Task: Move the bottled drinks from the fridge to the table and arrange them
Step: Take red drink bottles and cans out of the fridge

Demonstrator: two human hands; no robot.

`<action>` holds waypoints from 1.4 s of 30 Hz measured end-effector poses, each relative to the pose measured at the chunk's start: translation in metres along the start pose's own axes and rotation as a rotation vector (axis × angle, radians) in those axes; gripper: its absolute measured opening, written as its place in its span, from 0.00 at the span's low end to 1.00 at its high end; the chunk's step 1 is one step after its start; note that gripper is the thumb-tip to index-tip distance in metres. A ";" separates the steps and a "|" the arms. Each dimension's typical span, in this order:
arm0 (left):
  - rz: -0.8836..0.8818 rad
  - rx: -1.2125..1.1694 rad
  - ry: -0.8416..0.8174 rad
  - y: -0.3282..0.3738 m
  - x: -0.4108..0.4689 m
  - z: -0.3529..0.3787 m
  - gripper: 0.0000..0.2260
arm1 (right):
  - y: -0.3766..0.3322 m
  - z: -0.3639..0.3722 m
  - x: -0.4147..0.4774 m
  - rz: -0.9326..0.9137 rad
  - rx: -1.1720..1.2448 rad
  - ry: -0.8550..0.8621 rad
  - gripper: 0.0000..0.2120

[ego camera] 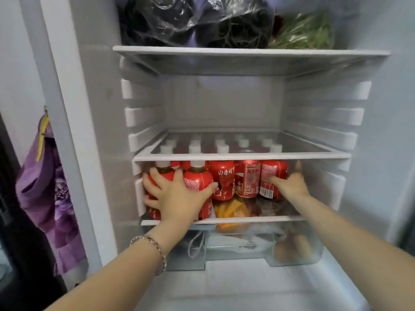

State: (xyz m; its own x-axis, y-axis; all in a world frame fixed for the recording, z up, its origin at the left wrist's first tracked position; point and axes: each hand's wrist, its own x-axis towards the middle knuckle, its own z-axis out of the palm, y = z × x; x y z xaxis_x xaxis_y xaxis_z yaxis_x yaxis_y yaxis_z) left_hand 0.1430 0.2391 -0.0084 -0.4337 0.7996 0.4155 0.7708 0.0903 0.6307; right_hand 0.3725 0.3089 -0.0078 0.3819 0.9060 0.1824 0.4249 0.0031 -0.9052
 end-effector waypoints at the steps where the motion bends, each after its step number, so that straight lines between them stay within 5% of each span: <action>1: 0.009 -0.023 0.000 0.000 0.000 0.001 0.40 | 0.004 0.004 0.004 0.004 0.085 -0.024 0.46; 8: 0.192 -0.295 -0.123 -0.002 -0.010 -0.003 0.29 | 0.010 0.009 -0.010 -0.154 0.259 0.038 0.15; 11: 0.260 -0.369 -0.206 0.000 -0.014 0.002 0.27 | 0.011 0.007 -0.033 -0.253 0.315 -0.059 0.20; 16: 0.292 -0.551 -0.285 0.004 -0.024 0.009 0.24 | 0.006 0.013 -0.061 -0.182 0.447 -0.487 0.31; 22: 0.314 -0.577 -0.399 -0.011 -0.023 -0.001 0.31 | -0.003 0.016 -0.057 -0.192 0.429 -0.765 0.30; 25: 0.318 -0.706 -0.470 -0.019 -0.023 0.000 0.35 | -0.008 0.024 -0.056 -0.273 0.407 -0.807 0.24; 29: 0.240 -0.890 -0.471 -0.033 -0.026 0.000 0.41 | -0.011 0.043 -0.063 -0.354 0.405 -0.825 0.32; 33: 0.196 -0.941 -0.399 -0.036 -0.035 0.004 0.32 | -0.010 0.046 -0.061 -0.354 0.414 -0.813 0.35; 42: 0.042 -1.110 -0.256 -0.032 -0.035 0.009 0.22 | -0.011 0.049 -0.069 -0.388 0.432 -0.766 0.26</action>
State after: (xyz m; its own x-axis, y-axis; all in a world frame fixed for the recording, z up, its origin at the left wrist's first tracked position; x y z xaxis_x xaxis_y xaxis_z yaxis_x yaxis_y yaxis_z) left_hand 0.1371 0.2138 -0.0490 -0.2115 0.8985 0.3846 -0.1114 -0.4131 0.9038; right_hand 0.3014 0.2674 -0.0291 -0.4266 0.8391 0.3376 0.0113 0.3781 -0.9257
